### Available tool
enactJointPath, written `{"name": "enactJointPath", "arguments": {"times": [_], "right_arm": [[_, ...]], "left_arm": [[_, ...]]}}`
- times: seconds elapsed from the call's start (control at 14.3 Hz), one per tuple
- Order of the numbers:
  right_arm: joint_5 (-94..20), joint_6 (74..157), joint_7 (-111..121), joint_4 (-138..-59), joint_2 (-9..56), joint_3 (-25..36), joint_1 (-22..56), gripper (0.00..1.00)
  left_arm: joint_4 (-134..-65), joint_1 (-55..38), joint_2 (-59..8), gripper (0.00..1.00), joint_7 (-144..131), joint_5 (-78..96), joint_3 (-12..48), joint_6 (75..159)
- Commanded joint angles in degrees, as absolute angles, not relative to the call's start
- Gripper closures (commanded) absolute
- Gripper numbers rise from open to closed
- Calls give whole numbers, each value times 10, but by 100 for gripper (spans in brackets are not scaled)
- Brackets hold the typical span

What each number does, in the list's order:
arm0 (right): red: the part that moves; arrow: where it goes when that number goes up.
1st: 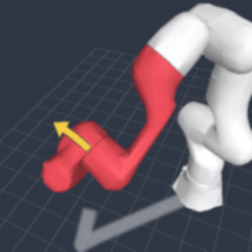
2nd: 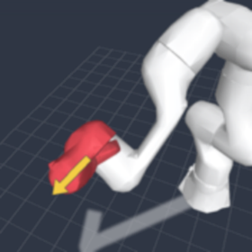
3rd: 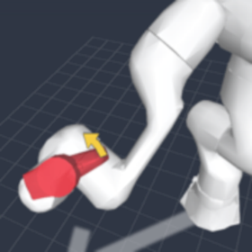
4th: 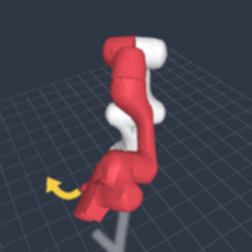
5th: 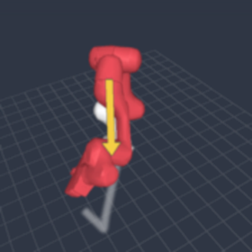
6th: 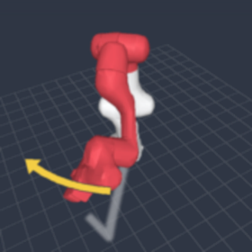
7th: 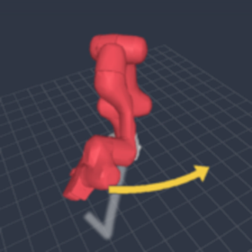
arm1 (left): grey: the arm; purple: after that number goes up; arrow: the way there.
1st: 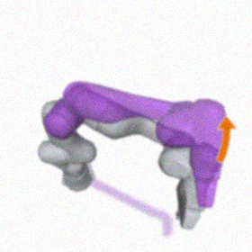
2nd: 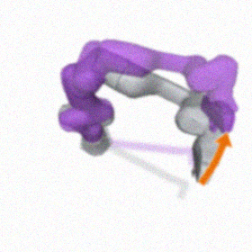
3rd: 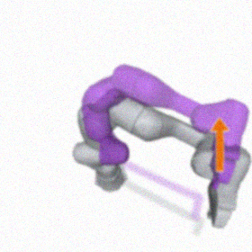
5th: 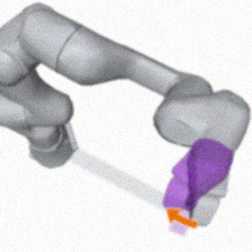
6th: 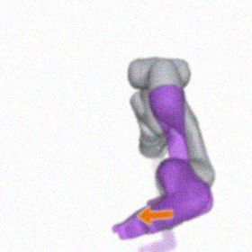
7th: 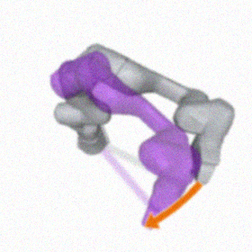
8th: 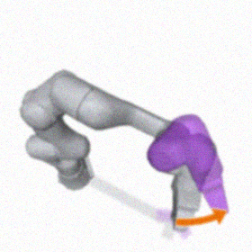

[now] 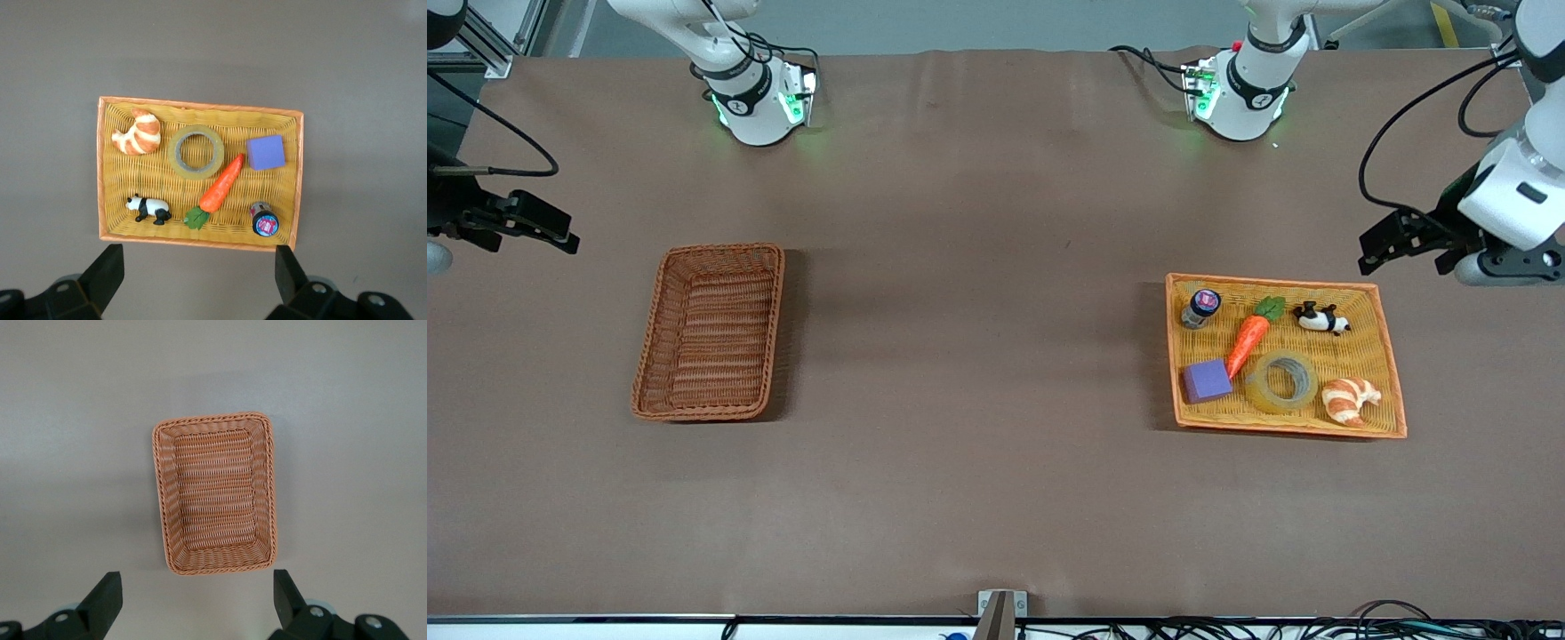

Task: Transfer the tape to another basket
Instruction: 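Move the left gripper over the yellow tape roll in the tray, then lower the left gripper and grasp the tape roll's rim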

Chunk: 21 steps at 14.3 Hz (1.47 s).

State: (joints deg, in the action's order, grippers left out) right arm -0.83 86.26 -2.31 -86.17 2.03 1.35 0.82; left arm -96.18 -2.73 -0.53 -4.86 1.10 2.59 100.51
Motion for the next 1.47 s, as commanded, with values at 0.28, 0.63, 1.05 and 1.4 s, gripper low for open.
{"name": "enactJointPath", "arguments": {"times": [0.28,0.63,1.05,1.4], "right_arm": [[-8,861,-17,-875,8,11,5,0],[-8,863,-16,-875,8,12,5,0],[-8,862,-17,-875,8,11,5,0],[-8,862,-16,-875,7,12,5,0]], "left_arm": [[-977,9,-92,0,-10,-1,24,1080],[-1048,25,-136,1,-4,-1,24,1166],[-1050,23,-224,5,-5,-27,24,1222],[-1050,25,-274,6,-5,-33,24,1268]]}}
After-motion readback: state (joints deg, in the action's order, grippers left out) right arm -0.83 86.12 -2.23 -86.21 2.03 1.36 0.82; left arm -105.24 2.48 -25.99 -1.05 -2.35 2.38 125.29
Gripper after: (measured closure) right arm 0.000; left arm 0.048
